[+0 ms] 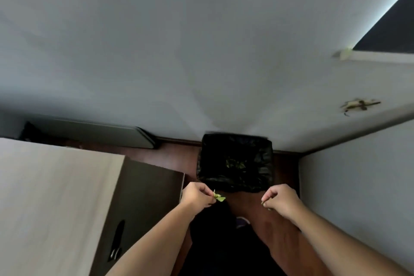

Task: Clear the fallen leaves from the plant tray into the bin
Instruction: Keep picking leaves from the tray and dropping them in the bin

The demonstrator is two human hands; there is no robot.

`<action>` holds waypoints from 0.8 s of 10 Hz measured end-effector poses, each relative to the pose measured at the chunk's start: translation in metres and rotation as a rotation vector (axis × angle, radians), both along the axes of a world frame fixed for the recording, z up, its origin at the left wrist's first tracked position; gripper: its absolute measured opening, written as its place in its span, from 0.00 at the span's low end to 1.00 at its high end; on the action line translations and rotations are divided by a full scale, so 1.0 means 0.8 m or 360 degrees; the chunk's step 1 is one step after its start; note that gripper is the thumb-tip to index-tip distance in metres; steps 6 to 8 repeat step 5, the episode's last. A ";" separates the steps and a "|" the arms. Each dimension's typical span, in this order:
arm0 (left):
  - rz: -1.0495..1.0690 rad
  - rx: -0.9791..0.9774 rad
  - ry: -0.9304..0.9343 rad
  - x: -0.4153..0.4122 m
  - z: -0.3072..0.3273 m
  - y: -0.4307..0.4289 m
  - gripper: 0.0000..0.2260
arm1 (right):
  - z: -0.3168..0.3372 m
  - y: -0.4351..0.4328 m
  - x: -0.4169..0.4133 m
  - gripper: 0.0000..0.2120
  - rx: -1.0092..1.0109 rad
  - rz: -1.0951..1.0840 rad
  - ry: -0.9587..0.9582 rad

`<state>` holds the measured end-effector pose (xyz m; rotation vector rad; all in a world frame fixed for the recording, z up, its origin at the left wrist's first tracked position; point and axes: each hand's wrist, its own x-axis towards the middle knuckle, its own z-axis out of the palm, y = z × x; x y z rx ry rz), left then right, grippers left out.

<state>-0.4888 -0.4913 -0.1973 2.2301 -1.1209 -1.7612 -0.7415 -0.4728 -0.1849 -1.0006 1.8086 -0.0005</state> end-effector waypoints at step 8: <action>-0.0343 -0.0217 -0.0145 -0.044 -0.025 -0.103 0.19 | -0.046 -0.085 -0.003 0.19 -0.0133 -0.0161 -0.0064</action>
